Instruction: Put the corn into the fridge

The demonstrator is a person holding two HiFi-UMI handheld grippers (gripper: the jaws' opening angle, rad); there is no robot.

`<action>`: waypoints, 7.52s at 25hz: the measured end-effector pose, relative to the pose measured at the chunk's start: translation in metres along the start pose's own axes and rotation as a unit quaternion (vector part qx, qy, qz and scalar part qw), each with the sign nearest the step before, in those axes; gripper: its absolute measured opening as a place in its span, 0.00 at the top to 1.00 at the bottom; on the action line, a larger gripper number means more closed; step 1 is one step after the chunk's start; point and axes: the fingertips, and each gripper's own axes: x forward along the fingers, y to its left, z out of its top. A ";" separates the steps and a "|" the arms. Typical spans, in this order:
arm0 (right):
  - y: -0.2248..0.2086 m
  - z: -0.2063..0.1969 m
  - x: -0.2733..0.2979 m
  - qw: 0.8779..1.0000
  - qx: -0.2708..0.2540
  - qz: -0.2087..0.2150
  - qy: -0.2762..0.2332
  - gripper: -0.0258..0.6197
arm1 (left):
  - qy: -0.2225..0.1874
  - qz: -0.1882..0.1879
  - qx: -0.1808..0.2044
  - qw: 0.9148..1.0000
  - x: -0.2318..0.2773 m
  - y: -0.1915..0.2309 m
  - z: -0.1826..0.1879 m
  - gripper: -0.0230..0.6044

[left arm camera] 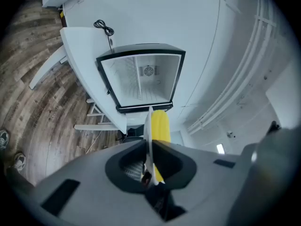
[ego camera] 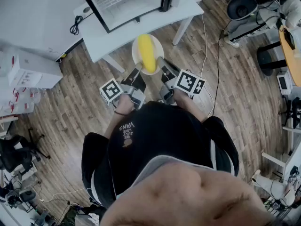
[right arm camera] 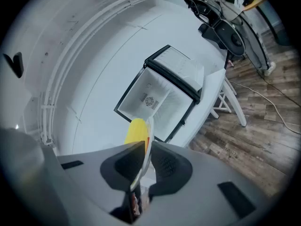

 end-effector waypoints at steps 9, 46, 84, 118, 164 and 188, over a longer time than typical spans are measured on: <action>0.005 -0.003 0.001 1.000 0.001 -0.001 -0.004 0.89 | 0.003 -0.002 -0.001 1.000 -0.004 -0.001 0.003 0.89; 0.005 -0.013 0.003 0.999 0.016 -0.028 -0.044 0.89 | 0.056 -0.013 -0.011 0.998 -0.007 0.007 0.011 0.89; -0.063 0.104 0.070 0.998 -0.002 0.039 0.053 0.89 | -0.059 0.008 -0.002 0.998 0.123 0.019 0.041 0.89; -0.059 0.152 0.178 0.999 -0.003 0.026 0.032 0.89 | -0.040 0.000 -0.009 0.999 0.180 0.024 0.148 0.89; -0.069 0.191 0.284 0.998 -0.010 0.031 0.049 0.89 | -0.062 0.017 -0.015 0.998 0.227 0.052 0.244 0.89; -0.075 0.202 0.329 0.991 -0.015 0.064 0.113 0.89 | -0.143 0.018 -0.031 0.989 0.241 0.055 0.273 0.89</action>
